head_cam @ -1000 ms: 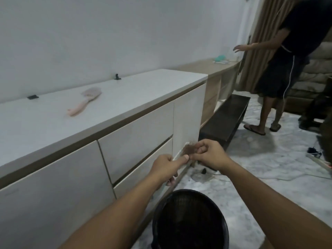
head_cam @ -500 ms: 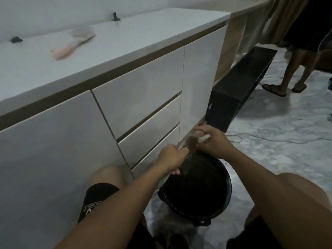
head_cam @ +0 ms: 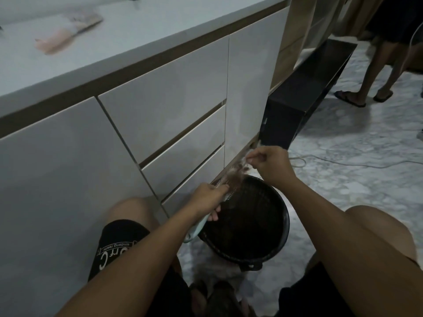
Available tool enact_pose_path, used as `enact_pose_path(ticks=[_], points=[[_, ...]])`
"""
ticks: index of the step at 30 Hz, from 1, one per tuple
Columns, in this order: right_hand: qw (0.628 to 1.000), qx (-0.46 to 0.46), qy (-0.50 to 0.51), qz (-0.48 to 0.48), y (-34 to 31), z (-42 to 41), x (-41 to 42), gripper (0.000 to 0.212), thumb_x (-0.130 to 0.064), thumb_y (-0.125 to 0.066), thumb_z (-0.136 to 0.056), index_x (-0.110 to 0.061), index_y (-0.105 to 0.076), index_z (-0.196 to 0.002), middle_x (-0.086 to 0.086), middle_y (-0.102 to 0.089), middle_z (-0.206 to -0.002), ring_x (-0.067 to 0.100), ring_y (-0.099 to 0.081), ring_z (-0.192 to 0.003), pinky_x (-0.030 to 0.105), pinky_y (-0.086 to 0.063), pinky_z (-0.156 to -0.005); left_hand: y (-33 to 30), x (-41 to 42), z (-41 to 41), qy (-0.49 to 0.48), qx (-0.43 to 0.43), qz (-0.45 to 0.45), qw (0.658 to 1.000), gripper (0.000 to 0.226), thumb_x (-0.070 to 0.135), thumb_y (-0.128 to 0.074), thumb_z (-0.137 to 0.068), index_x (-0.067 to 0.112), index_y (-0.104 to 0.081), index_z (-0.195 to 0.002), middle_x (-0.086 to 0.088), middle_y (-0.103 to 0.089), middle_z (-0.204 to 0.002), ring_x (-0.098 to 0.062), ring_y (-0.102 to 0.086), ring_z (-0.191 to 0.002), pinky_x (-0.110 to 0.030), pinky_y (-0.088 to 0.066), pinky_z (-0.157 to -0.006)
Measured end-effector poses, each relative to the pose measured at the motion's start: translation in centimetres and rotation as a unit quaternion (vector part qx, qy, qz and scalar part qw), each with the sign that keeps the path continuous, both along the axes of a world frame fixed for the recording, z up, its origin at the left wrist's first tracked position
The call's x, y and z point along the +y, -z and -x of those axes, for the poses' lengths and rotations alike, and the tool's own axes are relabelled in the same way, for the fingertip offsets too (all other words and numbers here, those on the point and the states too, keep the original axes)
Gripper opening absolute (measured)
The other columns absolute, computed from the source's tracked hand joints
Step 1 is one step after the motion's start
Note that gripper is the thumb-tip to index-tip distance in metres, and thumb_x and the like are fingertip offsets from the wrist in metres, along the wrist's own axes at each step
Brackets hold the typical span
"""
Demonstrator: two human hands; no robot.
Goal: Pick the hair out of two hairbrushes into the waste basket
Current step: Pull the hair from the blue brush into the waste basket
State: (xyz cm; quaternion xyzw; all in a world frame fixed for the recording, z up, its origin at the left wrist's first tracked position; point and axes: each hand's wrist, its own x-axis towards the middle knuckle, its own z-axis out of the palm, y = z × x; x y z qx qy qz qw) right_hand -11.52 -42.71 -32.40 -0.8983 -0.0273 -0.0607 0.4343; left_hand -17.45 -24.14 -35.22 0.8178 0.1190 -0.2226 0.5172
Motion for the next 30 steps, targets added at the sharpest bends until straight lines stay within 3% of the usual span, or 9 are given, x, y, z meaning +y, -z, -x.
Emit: enact_pose_path(ticks=[4,9,12,15,20,24,27,30], points=[[0.999,0.036,-0.005,-0.014,-0.1,0.1,-0.3,0.012,-0.010,-0.074,-0.078,-0.017,-0.074,-0.087,-0.007,-0.069,-0.082,0.010,-0.064,-0.076,0.033,-0.056,-0.081,-0.2,-0.1,0.0,0.005,0.003,-0.006,1.000,0.043,0.045,-0.050,-0.098,0.005,-0.058,-0.082,-0.004,-0.056,-0.050,-0.015,-0.052,-0.032,-0.022,-0.042,-0.038],[0.985,0.084,-0.145,0.037,0.1,1.1,0.0,0.054,-0.015,-0.078,-0.074,-0.026,-0.062,-0.124,-0.010,-0.062,-0.108,0.011,-0.060,-0.100,0.029,-0.051,-0.088,-0.8,-0.6,0.0,0.004,0.012,0.010,1.000,0.048,0.047,-0.053,-0.094,0.000,-0.062,-0.099,-0.005,-0.056,-0.052,-0.017,-0.052,-0.033,-0.023,-0.041,-0.039],[0.987,0.029,-0.149,0.059,0.7,1.1,0.1,0.032,-0.016,-0.079,-0.074,-0.023,-0.075,-0.104,-0.003,-0.072,-0.100,0.010,-0.065,-0.095,0.034,-0.055,-0.085,-1.2,-0.8,0.3,0.007,0.008,0.018,1.000,0.052,0.055,-0.059,-0.088,0.003,-0.066,-0.095,-0.004,-0.056,-0.052,-0.018,-0.052,-0.035,-0.023,-0.041,-0.040],[0.995,0.011,-0.097,0.018,0.0,1.2,-0.1,0.013,-0.010,-0.078,-0.075,-0.017,-0.078,-0.086,-0.007,-0.072,-0.079,0.005,-0.066,-0.077,0.025,-0.054,-0.074,-1.3,-0.8,0.5,0.033,-0.012,-0.010,0.999,0.051,0.059,-0.065,-0.082,0.008,-0.064,-0.083,-0.003,-0.057,-0.053,-0.016,-0.053,-0.036,-0.022,-0.042,-0.040],[0.994,0.053,0.032,-0.094,-0.2,0.9,-0.8,0.010,-0.008,-0.073,-0.082,-0.011,-0.076,-0.091,0.000,-0.071,-0.074,0.016,-0.069,-0.068,0.038,-0.061,-0.069,-1.3,-0.7,0.0,0.025,-0.026,-0.034,0.999,0.051,0.051,-0.060,-0.089,0.000,-0.063,-0.091,-0.005,-0.056,-0.054,-0.015,-0.052,-0.034,-0.022,-0.040,-0.038],[0.981,0.079,0.086,-0.155,-0.8,0.8,-1.5,0.011,-0.005,-0.069,-0.085,-0.006,-0.074,-0.095,0.005,-0.070,-0.078,0.017,-0.069,-0.066,0.036,-0.061,-0.064,-1.4,-0.3,-0.2,0.030,-0.025,-0.033,0.999,0.047,0.050,-0.059,-0.090,0.005,-0.057,-0.079,-0.005,-0.055,-0.052,-0.014,-0.050,-0.031,-0.021,-0.039,-0.036],[0.976,0.135,0.025,-0.170,-1.1,0.9,-1.2,0.028,0.004,-0.067,-0.078,-0.016,-0.072,-0.097,0.009,-0.071,-0.097,0.023,-0.070,-0.082,0.040,-0.062,-0.068,-1.4,-0.4,-0.2,0.029,-0.035,-0.025,0.999,0.047,0.051,-0.060,-0.090,0.005,-0.057,-0.078,-0.005,-0.056,-0.053,-0.014,-0.052,-0.031,-0.020,-0.039,-0.036],[0.976,0.150,-0.079,-0.140,-1.3,1.7,-0.6,0.055,-0.004,-0.070,-0.074,-0.029,-0.064,-0.123,-0.007,-0.062,-0.111,0.018,-0.067,-0.092,0.036,-0.062,-0.067,-1.5,-0.7,-0.3,0.022,-0.033,-0.019,0.999,0.044,0.050,-0.056,-0.091,0.007,-0.061,-0.081,-0.005,-0.059,-0.055,-0.015,-0.054,-0.034,-0.021,-0.039,-0.037]])
